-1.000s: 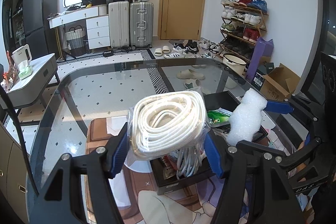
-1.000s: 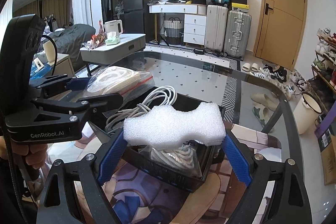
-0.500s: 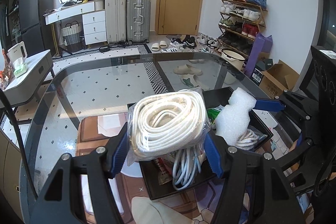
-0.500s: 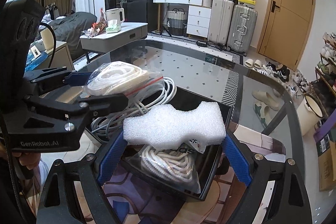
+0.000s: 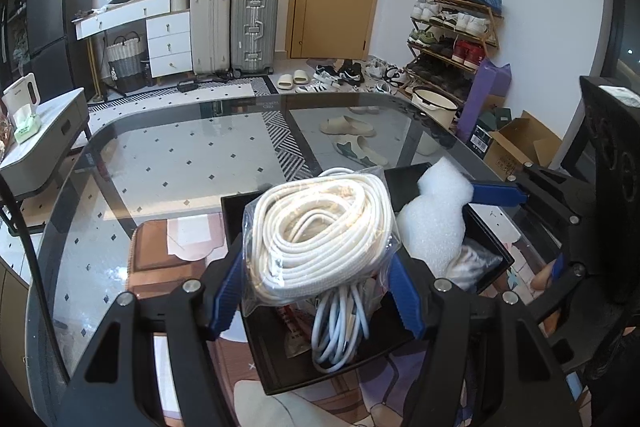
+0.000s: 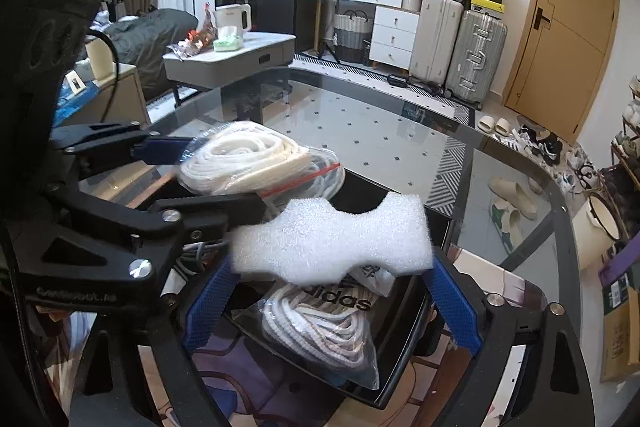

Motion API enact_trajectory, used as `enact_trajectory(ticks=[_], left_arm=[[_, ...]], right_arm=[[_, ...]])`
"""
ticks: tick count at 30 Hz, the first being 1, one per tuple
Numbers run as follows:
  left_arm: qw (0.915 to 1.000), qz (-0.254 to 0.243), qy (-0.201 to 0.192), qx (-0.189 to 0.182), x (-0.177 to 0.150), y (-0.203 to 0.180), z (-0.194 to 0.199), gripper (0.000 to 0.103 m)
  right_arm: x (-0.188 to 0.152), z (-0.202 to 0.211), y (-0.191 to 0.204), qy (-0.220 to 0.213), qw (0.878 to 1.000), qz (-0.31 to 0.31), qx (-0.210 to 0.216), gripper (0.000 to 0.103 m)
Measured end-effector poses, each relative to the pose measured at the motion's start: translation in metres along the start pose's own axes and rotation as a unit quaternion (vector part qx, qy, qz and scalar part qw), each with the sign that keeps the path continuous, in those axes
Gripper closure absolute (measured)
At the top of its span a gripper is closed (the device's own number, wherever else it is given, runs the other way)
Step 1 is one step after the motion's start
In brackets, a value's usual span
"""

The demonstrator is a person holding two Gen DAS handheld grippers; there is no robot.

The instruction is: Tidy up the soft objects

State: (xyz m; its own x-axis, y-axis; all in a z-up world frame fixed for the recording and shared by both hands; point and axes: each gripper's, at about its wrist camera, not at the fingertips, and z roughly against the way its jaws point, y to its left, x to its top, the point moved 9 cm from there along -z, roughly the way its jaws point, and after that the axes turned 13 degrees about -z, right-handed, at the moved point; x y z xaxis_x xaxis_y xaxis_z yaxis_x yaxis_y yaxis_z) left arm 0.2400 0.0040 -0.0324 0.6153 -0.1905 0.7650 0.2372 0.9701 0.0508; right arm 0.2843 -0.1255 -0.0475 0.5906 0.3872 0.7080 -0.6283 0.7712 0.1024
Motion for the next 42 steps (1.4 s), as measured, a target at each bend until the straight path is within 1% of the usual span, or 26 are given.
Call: enact_trajectory(ticks=[2,5,8,13,18,20,23,24,25,31,35,42], left_arm=[[1.0000,0.000,0.000,-0.003,0.000,-0.001,-0.001,0.039],[1.0000,-0.003,0.002,-0.008,-0.001,-0.003,-0.002,0.039],[0.9999,-0.010,0.006,-0.006,-0.004,-0.004,-0.004,0.039],[0.9997,-0.020,0.009,-0.014,-0.006,-0.006,0.000,0.038],[0.9992,-0.037,0.014,-0.009,-0.009,-0.010,0.003,0.036],[0.9993,-0.032,0.013,-0.012,-0.008,-0.009,0.005,0.034],[0.9995,-0.027,0.006,-0.015,-0.006,-0.009,0.011,0.025],[0.9996,-0.026,0.002,-0.013,-0.005,-0.009,0.014,0.021],[0.9996,-0.026,-0.003,-0.011,-0.004,-0.009,0.017,0.015],[0.9990,-0.032,-0.030,0.005,-0.001,-0.008,0.040,0.001],[0.9984,-0.032,-0.041,0.021,-0.003,-0.004,0.052,0.000],[0.9972,-0.015,-0.062,0.038,-0.013,0.004,0.072,0.000]], right_arm=[[-0.001,0.005,-0.001,-0.012,1.000,0.008,-0.009,0.001],[-0.002,0.011,-0.001,-0.022,0.999,0.020,-0.023,0.001],[-0.002,0.016,0.000,-0.028,0.999,0.023,-0.024,0.001],[-0.006,0.018,-0.002,-0.031,0.999,0.024,-0.027,0.001],[-0.013,0.025,-0.002,-0.036,0.999,0.019,-0.031,0.001],[-0.013,0.028,-0.004,-0.039,0.999,0.013,-0.031,0.001],[-0.013,0.033,-0.007,-0.045,0.998,0.009,-0.037,0.001],[-0.012,0.035,-0.009,-0.048,0.998,0.008,-0.039,0.001],[-0.013,0.037,-0.011,-0.053,0.998,0.007,-0.041,0.001],[-0.021,0.048,-0.016,-0.062,0.997,-0.012,-0.048,0.001],[-0.023,0.057,-0.017,-0.075,0.996,-0.030,-0.047,0.001],[-0.024,0.075,-0.019,-0.102,0.992,-0.072,-0.034,0.001]])
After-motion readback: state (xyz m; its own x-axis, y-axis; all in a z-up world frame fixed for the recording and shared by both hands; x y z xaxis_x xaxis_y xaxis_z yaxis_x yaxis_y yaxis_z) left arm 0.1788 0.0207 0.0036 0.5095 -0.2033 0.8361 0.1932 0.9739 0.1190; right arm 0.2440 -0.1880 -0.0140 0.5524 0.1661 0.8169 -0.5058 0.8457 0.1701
